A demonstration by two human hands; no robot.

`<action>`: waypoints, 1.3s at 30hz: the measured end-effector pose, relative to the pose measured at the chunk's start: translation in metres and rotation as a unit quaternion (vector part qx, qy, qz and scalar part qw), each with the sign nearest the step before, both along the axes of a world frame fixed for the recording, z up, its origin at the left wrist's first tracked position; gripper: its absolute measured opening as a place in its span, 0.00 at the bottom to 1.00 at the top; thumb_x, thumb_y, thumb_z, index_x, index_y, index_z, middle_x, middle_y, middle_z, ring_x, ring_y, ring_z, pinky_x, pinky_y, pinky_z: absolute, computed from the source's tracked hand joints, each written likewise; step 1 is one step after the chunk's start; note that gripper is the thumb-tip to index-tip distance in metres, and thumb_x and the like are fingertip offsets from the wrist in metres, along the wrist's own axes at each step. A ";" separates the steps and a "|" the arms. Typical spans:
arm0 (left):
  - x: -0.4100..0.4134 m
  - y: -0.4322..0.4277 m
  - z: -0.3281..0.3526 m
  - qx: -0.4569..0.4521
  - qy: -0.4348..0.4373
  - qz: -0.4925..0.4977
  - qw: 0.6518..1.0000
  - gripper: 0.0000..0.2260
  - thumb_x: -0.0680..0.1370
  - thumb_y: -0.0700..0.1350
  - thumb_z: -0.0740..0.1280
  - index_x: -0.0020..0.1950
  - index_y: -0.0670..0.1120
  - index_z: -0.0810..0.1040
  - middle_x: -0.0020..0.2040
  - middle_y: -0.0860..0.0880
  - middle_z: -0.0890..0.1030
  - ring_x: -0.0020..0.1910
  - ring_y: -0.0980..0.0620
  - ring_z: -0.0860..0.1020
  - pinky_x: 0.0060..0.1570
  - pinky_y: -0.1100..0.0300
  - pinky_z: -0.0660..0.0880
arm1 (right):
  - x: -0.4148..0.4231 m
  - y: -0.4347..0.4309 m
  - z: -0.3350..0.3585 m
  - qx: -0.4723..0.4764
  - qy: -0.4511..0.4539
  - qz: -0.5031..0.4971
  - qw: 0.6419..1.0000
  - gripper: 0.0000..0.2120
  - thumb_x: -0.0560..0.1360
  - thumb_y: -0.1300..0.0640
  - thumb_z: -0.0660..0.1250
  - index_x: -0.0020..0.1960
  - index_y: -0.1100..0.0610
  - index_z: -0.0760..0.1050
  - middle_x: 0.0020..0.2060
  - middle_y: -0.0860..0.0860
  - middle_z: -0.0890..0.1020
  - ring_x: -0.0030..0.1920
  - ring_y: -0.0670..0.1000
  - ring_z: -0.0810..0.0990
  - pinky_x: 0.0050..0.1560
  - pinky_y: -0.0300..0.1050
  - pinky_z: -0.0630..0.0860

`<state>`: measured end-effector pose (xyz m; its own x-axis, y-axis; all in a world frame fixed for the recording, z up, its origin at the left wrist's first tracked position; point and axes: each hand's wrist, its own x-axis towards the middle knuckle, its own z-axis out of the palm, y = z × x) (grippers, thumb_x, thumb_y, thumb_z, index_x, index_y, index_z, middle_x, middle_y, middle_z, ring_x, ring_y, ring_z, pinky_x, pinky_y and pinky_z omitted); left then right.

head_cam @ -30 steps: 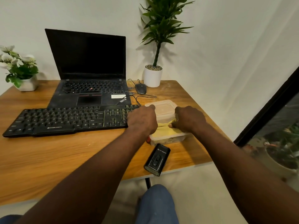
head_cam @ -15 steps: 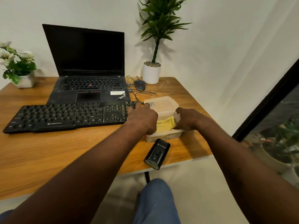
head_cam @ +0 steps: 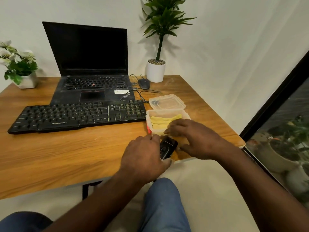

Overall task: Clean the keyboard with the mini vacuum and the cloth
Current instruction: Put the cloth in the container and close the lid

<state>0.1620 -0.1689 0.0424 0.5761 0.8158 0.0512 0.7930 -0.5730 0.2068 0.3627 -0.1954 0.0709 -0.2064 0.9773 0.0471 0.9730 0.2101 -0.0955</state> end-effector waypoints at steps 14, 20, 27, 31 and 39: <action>-0.012 0.055 0.032 0.013 -0.199 -0.098 0.975 0.24 0.72 0.61 0.76 0.65 0.56 0.78 0.57 0.57 0.81 0.54 0.58 0.75 0.56 0.55 0.76 | 0.028 0.009 0.042 -0.025 0.126 -0.015 0.992 0.30 0.68 0.44 0.81 0.68 0.42 0.75 0.59 0.38 0.79 0.58 0.41 0.77 0.54 0.39 0.76; 0.038 0.105 0.035 0.024 -0.076 -0.054 0.995 0.26 0.68 0.68 0.75 0.60 0.56 0.80 0.54 0.53 0.82 0.59 0.50 0.73 0.58 0.48 0.76 | 0.048 0.068 0.031 -0.054 0.076 -0.065 0.993 0.28 0.71 0.49 0.80 0.69 0.47 0.77 0.60 0.44 0.79 0.54 0.44 0.79 0.55 0.43 0.76; 0.052 0.118 0.029 0.030 0.075 -0.075 0.994 0.20 0.73 0.65 0.74 0.58 0.54 0.78 0.57 0.48 0.79 0.64 0.46 0.68 0.64 0.42 0.65 | 0.046 0.096 0.007 -0.086 -0.032 -0.040 0.995 0.24 0.72 0.47 0.79 0.66 0.43 0.80 0.61 0.44 0.83 0.55 0.46 0.78 0.53 0.46 0.78; 0.056 0.121 0.029 0.053 0.101 -0.077 0.990 0.21 0.74 0.65 0.73 0.61 0.54 0.79 0.60 0.46 0.78 0.66 0.44 0.67 0.66 0.41 0.64 | 0.050 0.103 0.003 -0.098 -0.034 -0.052 0.993 0.23 0.72 0.43 0.78 0.66 0.42 0.80 0.60 0.43 0.83 0.58 0.48 0.79 0.57 0.52 0.80; 0.056 0.151 0.042 -0.080 -0.143 -0.067 0.984 0.11 0.73 0.60 0.76 0.44 0.54 0.83 0.42 0.56 0.83 0.47 0.55 0.80 0.50 0.52 0.78 | 0.076 0.113 0.021 0.113 0.284 -0.158 0.939 0.06 0.76 0.50 0.76 0.43 0.51 0.85 0.40 0.45 0.87 0.34 0.44 0.84 0.42 0.44 0.81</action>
<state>0.2183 -0.0177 0.0847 0.6603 0.7438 0.1038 0.6080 -0.6106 0.5075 0.4385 -0.0824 0.0921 0.2140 0.9375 0.2744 0.7951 -0.0040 -0.6064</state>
